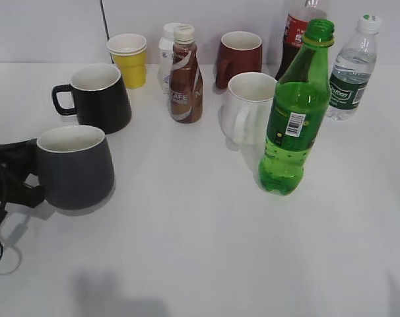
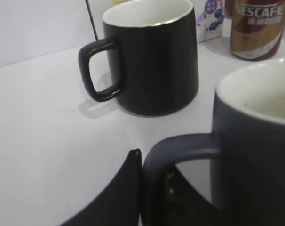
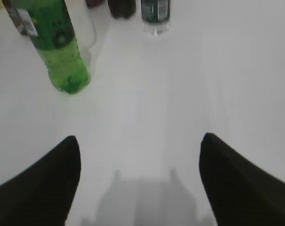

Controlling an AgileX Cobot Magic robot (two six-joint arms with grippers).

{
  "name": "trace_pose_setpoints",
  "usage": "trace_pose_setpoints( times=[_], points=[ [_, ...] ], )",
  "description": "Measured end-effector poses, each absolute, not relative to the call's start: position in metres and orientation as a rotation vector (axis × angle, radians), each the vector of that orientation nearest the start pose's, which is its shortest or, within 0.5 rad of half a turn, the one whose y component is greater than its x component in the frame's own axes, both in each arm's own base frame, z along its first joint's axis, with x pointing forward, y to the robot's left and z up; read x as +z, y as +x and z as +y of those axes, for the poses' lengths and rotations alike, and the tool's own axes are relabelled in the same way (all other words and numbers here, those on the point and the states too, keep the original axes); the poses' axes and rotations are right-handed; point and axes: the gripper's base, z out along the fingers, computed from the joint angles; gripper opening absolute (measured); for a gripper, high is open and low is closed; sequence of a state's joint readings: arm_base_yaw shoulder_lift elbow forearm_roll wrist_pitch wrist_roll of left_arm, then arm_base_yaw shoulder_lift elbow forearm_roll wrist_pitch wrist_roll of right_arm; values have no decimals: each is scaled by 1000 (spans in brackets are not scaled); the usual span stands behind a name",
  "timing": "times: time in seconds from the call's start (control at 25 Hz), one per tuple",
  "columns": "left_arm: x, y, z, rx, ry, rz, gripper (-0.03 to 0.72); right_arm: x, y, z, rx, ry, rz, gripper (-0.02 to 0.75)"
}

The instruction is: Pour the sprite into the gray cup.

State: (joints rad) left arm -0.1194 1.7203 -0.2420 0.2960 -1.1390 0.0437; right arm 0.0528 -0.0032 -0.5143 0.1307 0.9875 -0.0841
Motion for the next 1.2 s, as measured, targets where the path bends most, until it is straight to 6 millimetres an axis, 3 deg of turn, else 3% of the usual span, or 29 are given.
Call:
trace_pose_setpoints(
  times=[0.12, 0.32, 0.4, 0.52, 0.68, 0.84, 1.0, 1.08, 1.2],
  points=[
    [136, 226, -52, -212, 453, 1752, 48, 310, 9, 8, 64, -163, 1753, 589],
    [144, 225, -55, -227, 488, 1702, 48, 351, 49, 5, -9, -123, 1424, 589],
    [149, 223, -57, -234, 511, 1675, 48, 362, 71, 4, -25, -100, 1348, 589],
    [160, 221, -57, -235, 519, 1626, 48, 363, 106, 4, -26, -73, 1347, 589],
    [177, 217, -58, -232, 515, 1552, 48, 339, 156, 6, 52, 4, 1482, 572],
    [189, 212, -57, -207, 526, 1534, 48, 289, 196, 20, 128, 7, 1625, 507],
    [194, 210, -56, -188, 537, 1542, 48, 235, 210, 51, 233, -81, 1789, 484],
    [195, 209, -55, -185, 539, 1543, 48, 210, 208, 65, 265, -138, 1881, 480],
    [194, 209, -55, -184, 543, 1548, 48, 189, 195, 72, 292, -168, 1965, 474]
  ],
)
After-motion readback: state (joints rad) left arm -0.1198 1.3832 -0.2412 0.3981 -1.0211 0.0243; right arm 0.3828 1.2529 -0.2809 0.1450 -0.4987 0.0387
